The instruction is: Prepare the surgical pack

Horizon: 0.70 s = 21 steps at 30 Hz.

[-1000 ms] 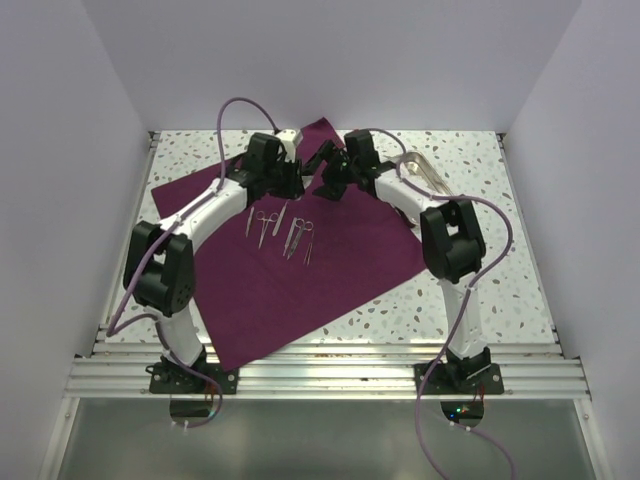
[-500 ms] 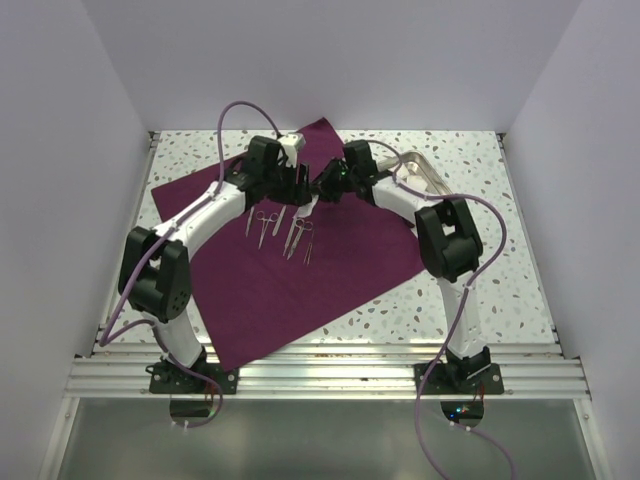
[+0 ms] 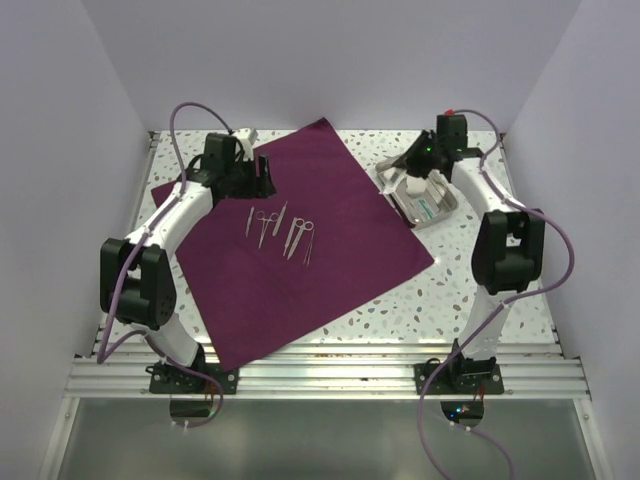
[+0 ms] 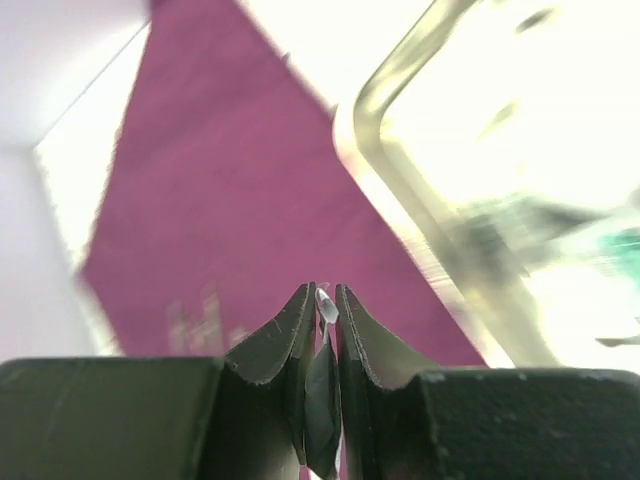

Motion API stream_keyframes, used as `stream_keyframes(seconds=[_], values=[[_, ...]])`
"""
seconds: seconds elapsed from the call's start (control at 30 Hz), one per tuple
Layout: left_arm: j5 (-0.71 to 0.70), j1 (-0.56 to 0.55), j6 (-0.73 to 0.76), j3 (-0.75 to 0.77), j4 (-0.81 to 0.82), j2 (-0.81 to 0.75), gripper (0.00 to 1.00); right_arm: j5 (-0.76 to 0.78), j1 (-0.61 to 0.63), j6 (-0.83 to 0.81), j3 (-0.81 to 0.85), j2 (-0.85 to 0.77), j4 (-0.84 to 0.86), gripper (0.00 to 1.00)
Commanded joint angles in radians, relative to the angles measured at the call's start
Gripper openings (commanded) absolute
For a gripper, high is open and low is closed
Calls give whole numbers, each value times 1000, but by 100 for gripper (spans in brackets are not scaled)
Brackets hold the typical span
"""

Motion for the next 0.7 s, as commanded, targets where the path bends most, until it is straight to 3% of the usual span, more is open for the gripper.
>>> stream_keyframes(seconds=[0.0, 0.07, 0.27, 0.67], values=[[12, 6, -11, -63, -33, -51, 70, 180, 3, -292, 72, -48, -199, 18], [15, 6, -15, -80, -37, -62, 70, 257, -2, -367, 85, -39, -222, 19], [0, 6, -6, -100, -57, -70, 71, 276, -16, -492, 117, 47, -241, 22], [-80, 8, 29, -80, -115, -51, 71, 291, -39, -517, 292, 198, -342, 25]])
